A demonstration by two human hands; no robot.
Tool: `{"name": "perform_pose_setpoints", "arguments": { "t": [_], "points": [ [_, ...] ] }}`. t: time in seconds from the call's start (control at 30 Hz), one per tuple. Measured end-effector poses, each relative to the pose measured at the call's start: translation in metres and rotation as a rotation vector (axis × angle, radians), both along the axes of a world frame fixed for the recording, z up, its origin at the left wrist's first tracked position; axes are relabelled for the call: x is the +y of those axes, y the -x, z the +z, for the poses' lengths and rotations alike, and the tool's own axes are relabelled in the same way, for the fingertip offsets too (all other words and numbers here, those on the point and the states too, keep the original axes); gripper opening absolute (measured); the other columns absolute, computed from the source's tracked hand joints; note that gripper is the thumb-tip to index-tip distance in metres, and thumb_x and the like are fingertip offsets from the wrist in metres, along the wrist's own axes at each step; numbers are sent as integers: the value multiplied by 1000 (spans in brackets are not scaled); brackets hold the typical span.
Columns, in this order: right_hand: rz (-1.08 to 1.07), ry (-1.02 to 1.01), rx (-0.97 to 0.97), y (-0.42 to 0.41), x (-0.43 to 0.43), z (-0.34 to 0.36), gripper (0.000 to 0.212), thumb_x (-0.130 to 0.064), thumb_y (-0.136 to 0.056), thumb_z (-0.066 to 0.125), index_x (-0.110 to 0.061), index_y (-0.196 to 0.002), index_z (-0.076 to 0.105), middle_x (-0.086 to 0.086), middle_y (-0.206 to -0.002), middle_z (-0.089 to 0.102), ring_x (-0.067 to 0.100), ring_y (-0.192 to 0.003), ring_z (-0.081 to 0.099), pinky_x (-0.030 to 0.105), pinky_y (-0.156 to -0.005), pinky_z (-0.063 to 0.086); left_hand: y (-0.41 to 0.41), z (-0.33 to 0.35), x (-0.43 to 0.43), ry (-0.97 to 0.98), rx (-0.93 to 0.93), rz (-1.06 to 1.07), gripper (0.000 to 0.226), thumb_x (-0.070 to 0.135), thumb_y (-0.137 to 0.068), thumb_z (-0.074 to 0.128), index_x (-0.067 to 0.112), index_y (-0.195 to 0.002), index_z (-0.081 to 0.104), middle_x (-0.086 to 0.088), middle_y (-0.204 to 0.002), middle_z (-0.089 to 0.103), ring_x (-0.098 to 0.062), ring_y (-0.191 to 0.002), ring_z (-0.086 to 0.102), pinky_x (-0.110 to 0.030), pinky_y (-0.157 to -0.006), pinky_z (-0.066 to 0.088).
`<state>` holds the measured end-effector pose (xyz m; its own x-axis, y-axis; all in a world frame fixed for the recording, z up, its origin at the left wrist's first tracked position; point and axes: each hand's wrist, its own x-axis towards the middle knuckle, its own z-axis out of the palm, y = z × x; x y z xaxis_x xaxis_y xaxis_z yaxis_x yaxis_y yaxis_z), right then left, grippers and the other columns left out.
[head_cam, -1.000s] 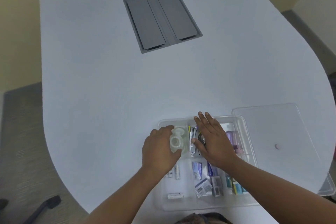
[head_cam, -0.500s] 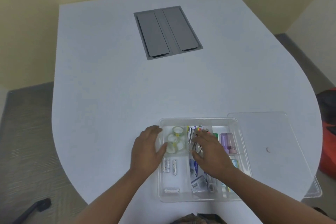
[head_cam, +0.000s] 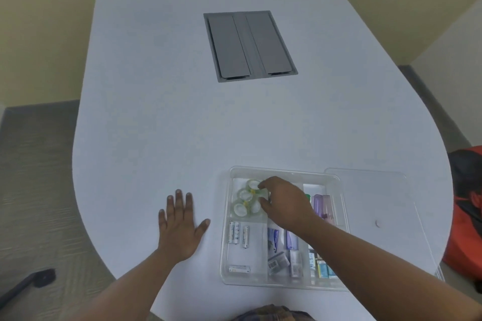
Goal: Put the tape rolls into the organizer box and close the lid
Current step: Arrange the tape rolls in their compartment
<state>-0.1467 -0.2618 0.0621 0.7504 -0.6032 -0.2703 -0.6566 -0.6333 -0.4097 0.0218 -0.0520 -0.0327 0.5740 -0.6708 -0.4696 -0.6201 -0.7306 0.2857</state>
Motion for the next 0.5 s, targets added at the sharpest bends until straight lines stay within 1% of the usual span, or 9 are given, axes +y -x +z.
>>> {"name": "perform_pose_setpoints", "arguments": {
  "t": [0.03,0.1,0.17,0.2,0.3,0.37,0.43,0.5],
  "points": [
    [3,0,29,-5,-2,-1,36,-32,-91,58,-26,-126,58,-7,-128,61,20,-111,60,34,-89,48,-1,2,0,-9,23,-4,105,87,-64,-10,17,-139,-30,1,-146,-40,-18,-133,-39,-48,-115,-13],
    [18,1,85,-14,-6,-5,38,-31,-92,55,-27,-130,56,-6,-134,59,21,-117,57,35,-94,46,-4,5,-1,-39,55,-25,100,82,-75,8,16,-140,-31,0,-145,-43,-18,-131,-41,-49,-115,-15],
    [56,43,149,-23,-8,-8,37,-27,-92,52,-28,-129,56,-3,-132,60,24,-115,59,35,-92,48,-6,7,-2,-68,79,-43,96,73,-86,25,17,-142,-29,-1,-144,-45,-20,-132,-41,-49,-115,-15],
    [71,67,177,-27,-8,-10,37,-24,-91,52,-28,-127,57,-2,-130,62,26,-112,60,35,-89,49,-7,9,-3,-77,94,-47,95,70,-88,29,18,-143,-29,0,-142,-46,-20,-132,-41,-49,-114,-16],
    [95,77,224,-34,-5,-14,39,-20,-89,56,-28,-127,55,3,-119,66,29,-103,63,36,-80,49,-8,12,-4,-106,134,-58,97,70,-88,31,18,-142,-31,0,-140,-48,-23,-133,-41,-49,-113,-17],
    [119,94,260,-36,-2,-16,39,-14,-88,57,-25,-125,50,6,-105,67,31,-91,65,35,-70,48,-9,13,-4,-122,148,-63,98,71,-87,31,18,-141,-32,-1,-140,-48,-24,-133,-41,-50,-113,-18],
    [113,111,258,-38,0,-18,37,-8,-85,57,-23,-118,48,6,-94,66,30,-79,62,34,-63,45,-9,14,-5,-129,153,-68,98,71,-87,31,19,-140,-33,-1,-140,-48,-23,-131,-44,-50,-112,-19],
    [100,104,230,-40,-1,-19,32,-6,-84,56,-22,-111,47,5,-90,64,29,-71,56,33,-61,44,-9,14,-6,-136,159,-73,97,71,-87,30,19,-138,-35,-1,-140,-49,-23,-129,-45,-50,-112,-19]
  ]
}}
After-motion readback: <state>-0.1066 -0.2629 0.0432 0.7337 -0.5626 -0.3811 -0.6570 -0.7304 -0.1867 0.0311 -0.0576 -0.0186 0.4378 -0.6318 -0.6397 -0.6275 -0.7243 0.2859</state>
